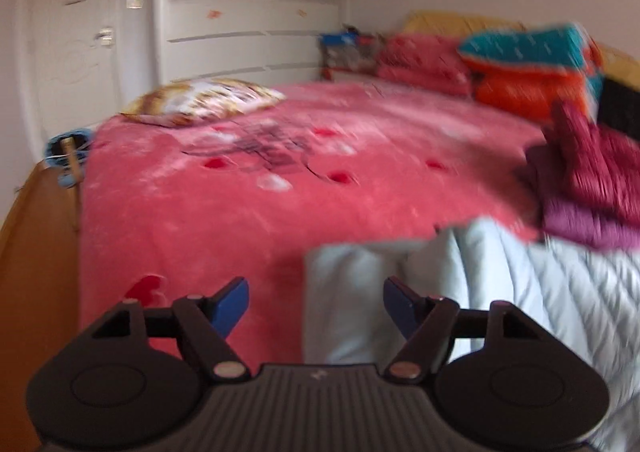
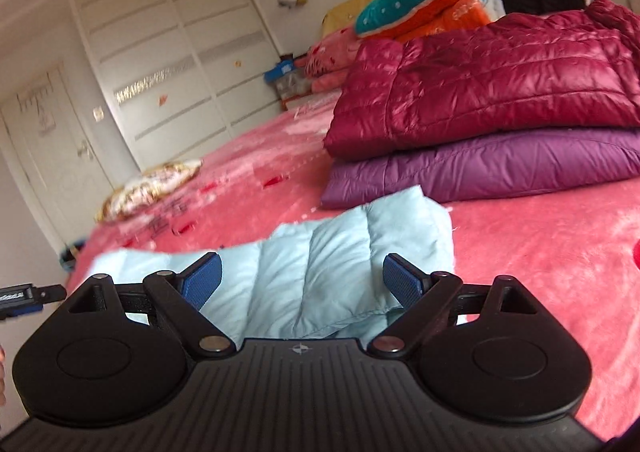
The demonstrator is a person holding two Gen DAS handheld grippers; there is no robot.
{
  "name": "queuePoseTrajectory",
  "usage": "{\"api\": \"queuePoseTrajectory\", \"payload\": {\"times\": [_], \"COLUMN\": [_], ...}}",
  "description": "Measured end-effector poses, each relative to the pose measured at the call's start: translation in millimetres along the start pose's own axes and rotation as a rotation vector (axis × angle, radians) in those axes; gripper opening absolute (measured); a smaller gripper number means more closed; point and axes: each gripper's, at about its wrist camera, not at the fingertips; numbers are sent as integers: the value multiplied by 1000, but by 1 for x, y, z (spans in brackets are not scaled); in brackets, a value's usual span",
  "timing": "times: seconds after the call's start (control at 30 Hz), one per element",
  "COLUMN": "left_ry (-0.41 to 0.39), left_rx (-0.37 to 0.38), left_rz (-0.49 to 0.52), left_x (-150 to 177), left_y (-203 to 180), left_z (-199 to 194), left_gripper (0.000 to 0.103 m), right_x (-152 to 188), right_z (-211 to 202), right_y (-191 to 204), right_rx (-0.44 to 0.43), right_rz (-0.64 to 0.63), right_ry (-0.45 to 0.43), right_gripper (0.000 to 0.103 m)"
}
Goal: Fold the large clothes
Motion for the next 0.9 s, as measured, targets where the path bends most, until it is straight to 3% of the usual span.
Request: {"api": "queuePoseTrajectory", "payload": {"times": [0.07,0.23,0.33,0.53,0.6,0.67,0.77,0.9], "left_ry": [30,65,60,37,67,83,-1,-136], "left_rx": [5,-4,-125,-352,-397,-384,-382,-233], "left_rz": [50,52,82,22,-19,-113,-161,-163], "left_x": [3,9,12,16,19,21,16,0], "left_y": [-8,-11,-14,11,23,37,40,16], "left_z": [13,33,44,50,55,51,33,0], "left_gripper": [73,73,74,74,69,65,62,70], "right_x": [-1,0,5,15,17,18,17,13], "right_z": [10,32,42,53,60,59,63,62], "right_y": [-3,-12,-12,-9,-7,-6,-7,-6], "right_rx": [30,62,83,82,94,105,110,116], "right_rz": [-25,2,-13,-51,-72,-79,-81,-75], "right_ry": [19,67,100,117,125,131,138,134], "right_gripper": [103,103,103,103,103,103,103,103]}}
Point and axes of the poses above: each gripper's, at about its wrist camera, not at the fingertips, and z roughly the way its jaws point, y to its left, x to its underside, and after that the axes turned 3 degrees about z, right-handed
